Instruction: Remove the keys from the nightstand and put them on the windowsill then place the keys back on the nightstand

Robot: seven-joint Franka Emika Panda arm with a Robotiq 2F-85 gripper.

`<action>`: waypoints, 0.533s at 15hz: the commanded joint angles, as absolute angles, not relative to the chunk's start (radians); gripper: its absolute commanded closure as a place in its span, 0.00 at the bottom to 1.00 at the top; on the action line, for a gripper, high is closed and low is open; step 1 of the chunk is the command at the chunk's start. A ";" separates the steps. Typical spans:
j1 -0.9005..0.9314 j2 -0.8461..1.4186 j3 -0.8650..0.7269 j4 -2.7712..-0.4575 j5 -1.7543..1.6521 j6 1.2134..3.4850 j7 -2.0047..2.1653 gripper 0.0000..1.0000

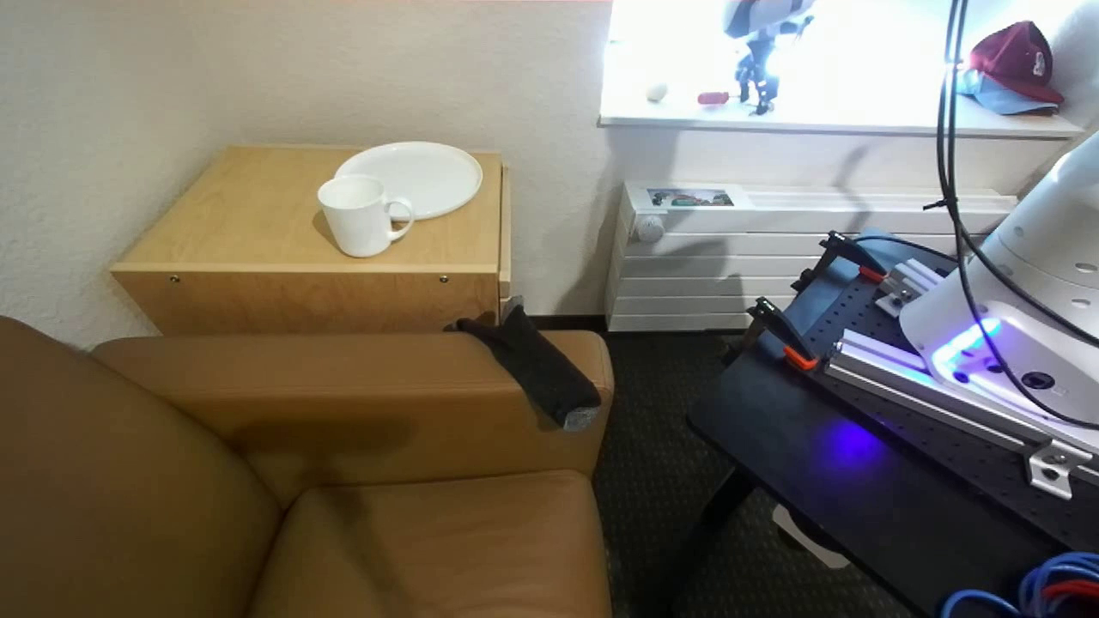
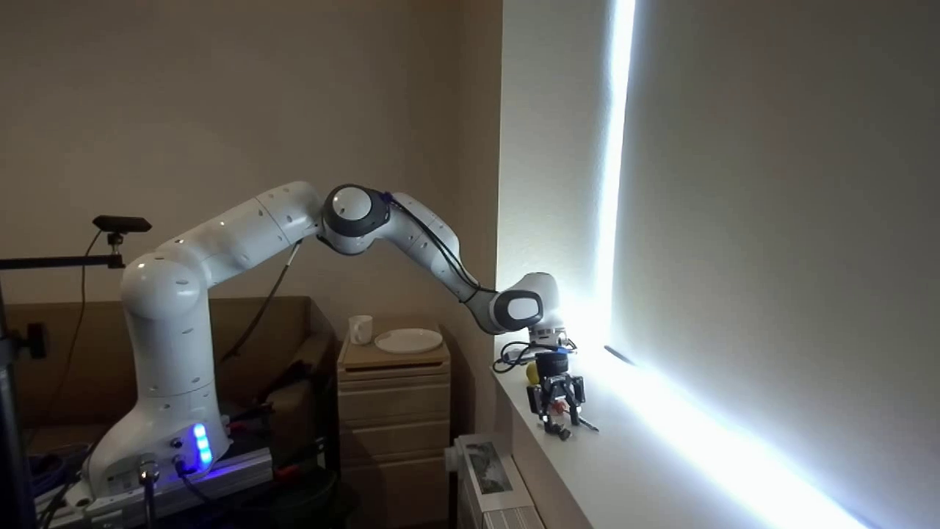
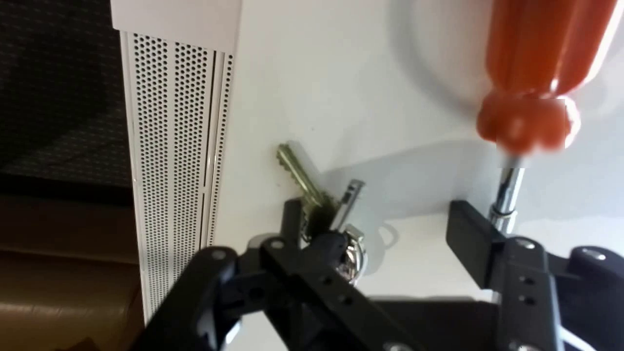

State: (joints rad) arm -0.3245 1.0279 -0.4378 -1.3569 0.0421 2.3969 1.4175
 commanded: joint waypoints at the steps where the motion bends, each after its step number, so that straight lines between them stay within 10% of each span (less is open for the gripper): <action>1: -0.318 1.069 -0.452 -1.354 0.029 2.425 1.462 0.54; 8: -0.335 1.057 -0.442 -1.347 0.041 2.401 1.455 0.99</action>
